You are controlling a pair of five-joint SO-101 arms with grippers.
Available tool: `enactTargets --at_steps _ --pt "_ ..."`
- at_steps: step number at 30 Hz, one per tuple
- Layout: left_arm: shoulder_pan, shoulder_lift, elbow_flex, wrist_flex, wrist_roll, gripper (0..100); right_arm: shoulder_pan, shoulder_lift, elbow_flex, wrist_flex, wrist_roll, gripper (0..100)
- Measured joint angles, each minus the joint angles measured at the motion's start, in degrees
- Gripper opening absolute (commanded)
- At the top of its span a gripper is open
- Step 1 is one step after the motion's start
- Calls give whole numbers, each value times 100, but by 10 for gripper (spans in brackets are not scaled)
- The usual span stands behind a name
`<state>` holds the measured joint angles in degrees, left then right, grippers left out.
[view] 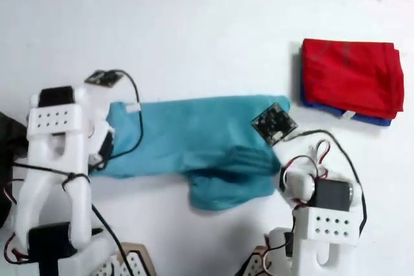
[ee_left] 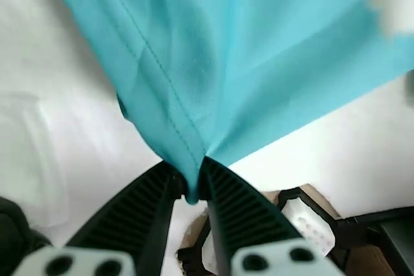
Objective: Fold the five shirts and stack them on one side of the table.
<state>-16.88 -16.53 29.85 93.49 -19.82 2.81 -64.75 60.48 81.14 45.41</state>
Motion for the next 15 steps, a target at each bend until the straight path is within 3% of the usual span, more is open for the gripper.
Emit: enactTargets --at_steps 5,10,15 --pt "-264 527 44 -220 -220 45 0 0 369 -9 0 73" --pt "-273 1002 0 -185 -299 203 0 -9 369 -9 0 216" --pt "-299 1002 -598 167 -299 234 0 -9 35 167 0 219"
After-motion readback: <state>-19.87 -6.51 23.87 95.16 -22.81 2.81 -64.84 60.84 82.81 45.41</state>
